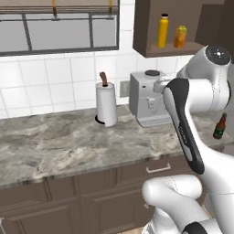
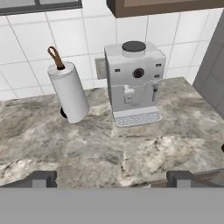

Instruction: Sort all alcoholic drinks to one cabinet, and non-alcoholic drinks to the other.

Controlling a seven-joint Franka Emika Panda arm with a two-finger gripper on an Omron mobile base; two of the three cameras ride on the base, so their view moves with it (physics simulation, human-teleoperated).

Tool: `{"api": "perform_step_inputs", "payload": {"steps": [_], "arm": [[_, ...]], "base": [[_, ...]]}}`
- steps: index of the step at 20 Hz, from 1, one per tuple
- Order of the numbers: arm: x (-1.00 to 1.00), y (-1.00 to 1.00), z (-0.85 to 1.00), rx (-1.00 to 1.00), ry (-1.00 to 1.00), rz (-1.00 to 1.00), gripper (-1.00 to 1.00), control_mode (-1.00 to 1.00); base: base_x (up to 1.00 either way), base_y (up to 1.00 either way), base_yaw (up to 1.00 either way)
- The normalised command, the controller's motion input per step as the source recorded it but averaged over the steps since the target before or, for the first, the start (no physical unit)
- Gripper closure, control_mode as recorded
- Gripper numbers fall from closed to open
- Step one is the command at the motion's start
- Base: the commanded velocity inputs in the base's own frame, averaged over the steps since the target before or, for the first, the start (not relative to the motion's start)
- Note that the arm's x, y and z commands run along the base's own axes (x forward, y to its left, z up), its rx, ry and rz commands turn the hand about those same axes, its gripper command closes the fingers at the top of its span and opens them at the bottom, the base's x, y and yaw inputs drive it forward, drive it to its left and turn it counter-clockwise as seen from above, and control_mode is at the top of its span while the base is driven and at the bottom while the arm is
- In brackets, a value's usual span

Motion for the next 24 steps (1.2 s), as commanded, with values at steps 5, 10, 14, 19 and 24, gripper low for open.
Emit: {"api": "perform_step_inputs", "payload": {"steps": [5,10,14,19,24], "arm": [[0.00,0.00,0.00,0.00,0.00,0.00,-1.00,1.00],[0.00,0.00,0.00,0.00,0.00,0.00,-1.00,1.00],[0.00,0.00,0.00,0.00,0.00,0.00,-1.00,1.00],[0.00,0.00,0.00,0.00,0.00,0.00,-1.00,1.00],[0.00,0.00,0.00,0.00,0.00,0.00,-1.00,1.00]], "base": [[0.05,-0.61,0.00],[0.12,-0.51,0.00],[0.23,-0.29,0.00],[0.24,-0.14,-0.02],[0.39,-0.19,-0.01]]}}
